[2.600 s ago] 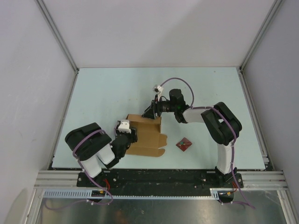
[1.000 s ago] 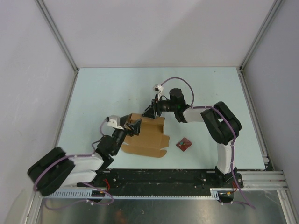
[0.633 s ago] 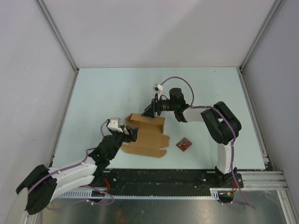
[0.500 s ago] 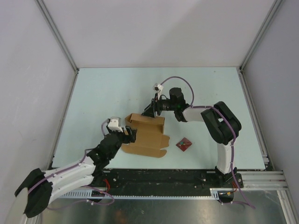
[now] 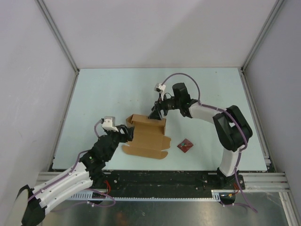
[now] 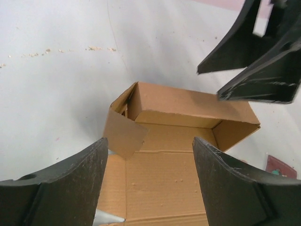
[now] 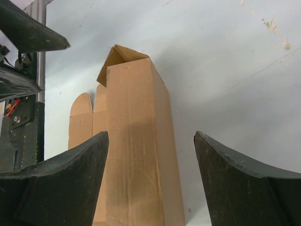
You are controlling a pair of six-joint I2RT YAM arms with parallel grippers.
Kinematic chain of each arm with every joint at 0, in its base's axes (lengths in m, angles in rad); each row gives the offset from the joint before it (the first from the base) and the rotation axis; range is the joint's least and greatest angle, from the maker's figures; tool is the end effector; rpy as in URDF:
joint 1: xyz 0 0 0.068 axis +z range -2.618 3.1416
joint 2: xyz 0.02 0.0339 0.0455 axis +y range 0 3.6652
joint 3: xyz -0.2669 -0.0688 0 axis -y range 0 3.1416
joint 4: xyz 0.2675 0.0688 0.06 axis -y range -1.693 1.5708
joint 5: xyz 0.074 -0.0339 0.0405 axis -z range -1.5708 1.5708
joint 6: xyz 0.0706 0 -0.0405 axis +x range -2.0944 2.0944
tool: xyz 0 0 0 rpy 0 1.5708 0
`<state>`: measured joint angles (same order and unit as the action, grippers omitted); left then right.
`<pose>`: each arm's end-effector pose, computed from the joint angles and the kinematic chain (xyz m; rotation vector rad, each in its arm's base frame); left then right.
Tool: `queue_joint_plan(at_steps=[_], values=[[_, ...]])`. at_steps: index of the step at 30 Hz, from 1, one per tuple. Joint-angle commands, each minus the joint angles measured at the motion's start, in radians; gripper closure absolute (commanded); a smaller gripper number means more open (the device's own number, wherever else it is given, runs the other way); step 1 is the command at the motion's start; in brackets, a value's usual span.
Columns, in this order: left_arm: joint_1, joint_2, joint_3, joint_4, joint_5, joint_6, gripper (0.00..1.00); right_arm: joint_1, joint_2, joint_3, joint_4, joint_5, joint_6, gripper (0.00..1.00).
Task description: Fold the paper box
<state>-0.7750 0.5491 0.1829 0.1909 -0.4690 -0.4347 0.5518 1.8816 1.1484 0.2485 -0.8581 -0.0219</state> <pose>0.1641 -0.1161 0.1891 -0.0482 1.7505 -0.4812 0.3525 0.2797 0.1772 -1.0992 1.7680 1.2032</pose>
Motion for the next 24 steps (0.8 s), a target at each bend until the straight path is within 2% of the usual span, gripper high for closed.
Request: queue_joint_plan(at_steps=[1, 9, 13, 18, 24], values=[[-0.003, -0.008, 0.032, -0.024, -0.011, 0.013, 0.23, -0.006, -0.102, 0.057, -0.149, -0.015, -0.116, 0.2], [-0.001, -0.066, 0.015, -0.024, -0.014, 0.044, 0.23, 0.005, -0.154, 0.123, -0.465, 0.049, -0.301, 0.16], [-0.001, -0.06, 0.01, -0.025, -0.013, 0.048, 0.23, 0.026, -0.156, 0.151, -0.583, 0.097, -0.375, 0.07], [-0.001, -0.064, 0.006, -0.024, -0.013, 0.047, 0.22, 0.072, -0.136, 0.183, -0.621, 0.163, -0.418, 0.02], [-0.001, -0.078, -0.002, -0.024, -0.023, 0.053, 0.22, 0.114, -0.093, 0.232, -0.673, 0.269, -0.466, 0.02]])
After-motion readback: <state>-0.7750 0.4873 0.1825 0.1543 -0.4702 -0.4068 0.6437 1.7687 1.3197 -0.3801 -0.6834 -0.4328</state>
